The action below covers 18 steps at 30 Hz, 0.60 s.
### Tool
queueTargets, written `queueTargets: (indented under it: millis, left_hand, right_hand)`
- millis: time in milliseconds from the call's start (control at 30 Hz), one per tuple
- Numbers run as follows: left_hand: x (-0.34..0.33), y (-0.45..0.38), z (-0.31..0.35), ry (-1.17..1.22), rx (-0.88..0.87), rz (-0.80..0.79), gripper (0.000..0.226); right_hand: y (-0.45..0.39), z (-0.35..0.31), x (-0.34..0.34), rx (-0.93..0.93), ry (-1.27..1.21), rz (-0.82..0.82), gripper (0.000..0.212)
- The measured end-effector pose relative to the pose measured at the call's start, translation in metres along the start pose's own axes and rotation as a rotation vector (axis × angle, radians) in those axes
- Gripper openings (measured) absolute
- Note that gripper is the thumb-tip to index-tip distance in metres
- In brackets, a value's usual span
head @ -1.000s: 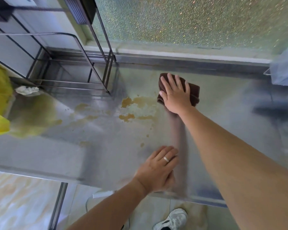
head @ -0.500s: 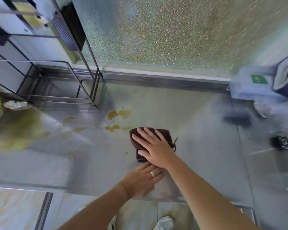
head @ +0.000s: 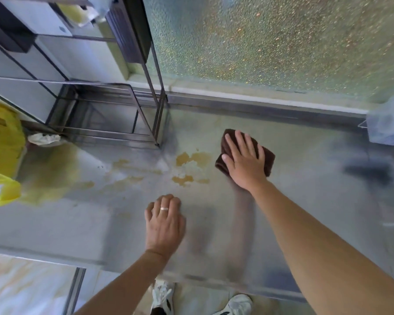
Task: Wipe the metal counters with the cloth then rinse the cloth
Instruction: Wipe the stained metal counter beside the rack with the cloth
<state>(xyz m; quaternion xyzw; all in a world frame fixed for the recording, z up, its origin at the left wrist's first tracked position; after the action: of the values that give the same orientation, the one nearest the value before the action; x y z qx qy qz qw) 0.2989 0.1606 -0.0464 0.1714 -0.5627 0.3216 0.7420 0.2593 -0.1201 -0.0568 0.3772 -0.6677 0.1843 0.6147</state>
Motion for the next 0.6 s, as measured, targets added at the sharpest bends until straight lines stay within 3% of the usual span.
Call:
queueTargets:
  millis: [200,400,600]
  left_hand:
    - [-0.005,-0.003,0.005,0.001,0.040,-0.040,0.029]
    - [-0.006,-0.007,0.001,0.057,-0.015,0.016,0.052]
    - [0.000,-0.005,0.003,0.060,-0.013,-0.019,0.054]
  right_hand:
    - [-0.041,-0.008,0.008,-0.031,0.017,-0.014,0.060]
    - [-0.049,-0.031,-0.001,-0.071,0.028,0.050,0.060]
    - [0.052,-0.065,-0.023,0.204,0.011,0.092,0.061]
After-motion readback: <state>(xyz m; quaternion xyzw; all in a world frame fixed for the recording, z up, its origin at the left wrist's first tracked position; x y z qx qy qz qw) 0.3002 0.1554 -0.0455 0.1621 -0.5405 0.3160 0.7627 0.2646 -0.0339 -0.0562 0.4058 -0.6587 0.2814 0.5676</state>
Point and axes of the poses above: each hand's wrist, its own y-axis away from the middle knuckle, its own x-axis out of the back of the hand, z = x × y, the point moved 2 cm from there along -y, towards the middle knuckle, and after that the axes turned 5 degrees about -x, right-handed, at the moved point
